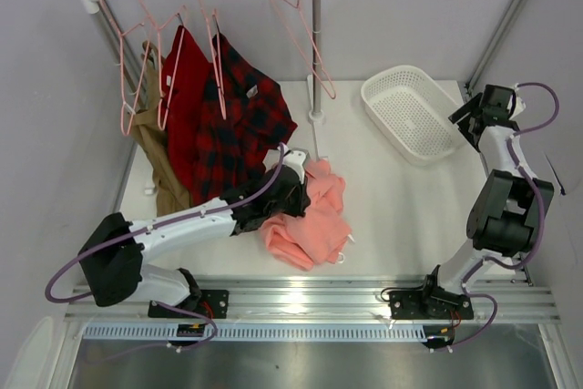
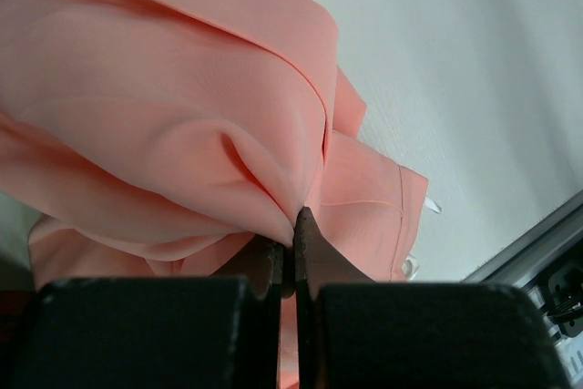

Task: Place the skirt on the hanger

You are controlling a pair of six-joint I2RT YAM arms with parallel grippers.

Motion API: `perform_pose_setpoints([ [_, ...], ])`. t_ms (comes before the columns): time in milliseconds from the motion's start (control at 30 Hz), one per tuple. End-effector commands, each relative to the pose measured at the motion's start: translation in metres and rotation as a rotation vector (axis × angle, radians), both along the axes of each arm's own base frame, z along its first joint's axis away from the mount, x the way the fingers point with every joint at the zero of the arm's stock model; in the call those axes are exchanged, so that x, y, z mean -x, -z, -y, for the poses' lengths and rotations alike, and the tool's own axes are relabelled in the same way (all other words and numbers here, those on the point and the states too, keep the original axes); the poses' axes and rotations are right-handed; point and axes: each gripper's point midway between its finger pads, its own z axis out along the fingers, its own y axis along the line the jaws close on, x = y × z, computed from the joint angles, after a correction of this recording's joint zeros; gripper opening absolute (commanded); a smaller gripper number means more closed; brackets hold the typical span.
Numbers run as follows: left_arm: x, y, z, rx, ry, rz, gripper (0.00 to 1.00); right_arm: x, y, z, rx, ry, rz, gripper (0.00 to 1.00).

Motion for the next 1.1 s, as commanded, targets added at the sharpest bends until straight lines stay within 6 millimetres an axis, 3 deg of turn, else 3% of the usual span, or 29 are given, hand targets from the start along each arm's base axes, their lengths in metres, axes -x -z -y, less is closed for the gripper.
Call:
perform_pose_setpoints([
  [0, -0.007, -0.021, 0.015, 0.05, 0.019, 0.029, 0.0, 0.012, -0.044, -0.006, 0.008, 0.004, 0.073, 0.82],
  [133, -0.002, -0.025, 0.017, 0.1, 0.007, -0.012, 0.0, 0.044, -0.075, -0.028, 0.008, -0.055, 0.116, 0.89],
  [167, -0.002, -0.031, 0.019, 0.144, -0.011, -0.031, 0.0, 0.062, -0.091, -0.039, 0.009, -0.08, 0.15, 0.89],
  [233, -0.001, -0.038, 0.016, 0.193, -0.044, -0.05, 0.0, 0.081, -0.107, -0.061, 0.013, -0.147, 0.196, 0.88],
  [300, -0.004, -0.043, 0.013, 0.269, -0.087, -0.078, 0.0, 0.108, -0.122, -0.102, -0.026, -0.284, 0.271, 0.86],
  [333, -0.004, -0.039, 0.009, 0.286, -0.102, -0.098, 0.0, 0.116, -0.122, -0.135, -0.041, -0.389, 0.286, 0.86],
  [367, -0.012, -0.047, 0.003, 0.336, -0.134, -0.107, 0.0, 0.125, -0.121, -0.156, -0.058, -0.455, 0.297, 0.85],
  [400, -0.015, -0.052, 0.004, 0.373, -0.124, -0.111, 0.0, 0.142, -0.112, -0.177, -0.079, -0.515, 0.298, 0.84],
  [433, -0.017, -0.056, 0.003, 0.39, -0.117, -0.12, 0.0, 0.155, -0.104, -0.215, -0.128, -0.611, 0.291, 0.84],
  [500, -0.032, -0.065, -0.01, 0.395, -0.143, -0.097, 0.0, 0.173, -0.086, -0.244, -0.181, -0.672, 0.275, 0.84],
  [533, -0.036, -0.072, -0.014, 0.387, -0.15, -0.083, 0.0, 0.186, -0.061, -0.25, -0.191, -0.668, 0.237, 0.84],
  [567, -0.044, -0.083, -0.019, 0.378, -0.153, -0.042, 0.0, 0.197, -0.055, -0.274, -0.234, -0.716, 0.235, 0.84],
  [600, -0.047, -0.096, -0.022, 0.377, -0.157, -0.007, 0.0, 0.204, -0.045, -0.282, -0.251, -0.727, 0.225, 0.84],
  [667, -0.054, -0.098, -0.037, 0.316, -0.202, 0.033, 0.0, 0.221, -0.023, -0.306, -0.281, -0.779, 0.201, 0.83],
  [767, -0.049, -0.092, -0.043, 0.314, -0.156, 0.031, 0.0, 0.232, -0.005, -0.327, -0.312, -0.783, 0.184, 0.77],
  [900, -0.037, -0.089, -0.044, 0.345, -0.11, 0.012, 0.0, 0.235, -0.002, -0.347, -0.407, -0.711, 0.189, 0.75],
  [1000, -0.037, -0.083, -0.049, 0.339, -0.141, -0.009, 0.0, 0.23, 0.003, -0.346, -0.489, -0.568, 0.16, 0.76],
  [1067, -0.035, -0.08, -0.05, 0.352, -0.16, -0.024, 0.0, 0.225, -0.009, -0.348, -0.562, -0.529, 0.216, 0.76],
])
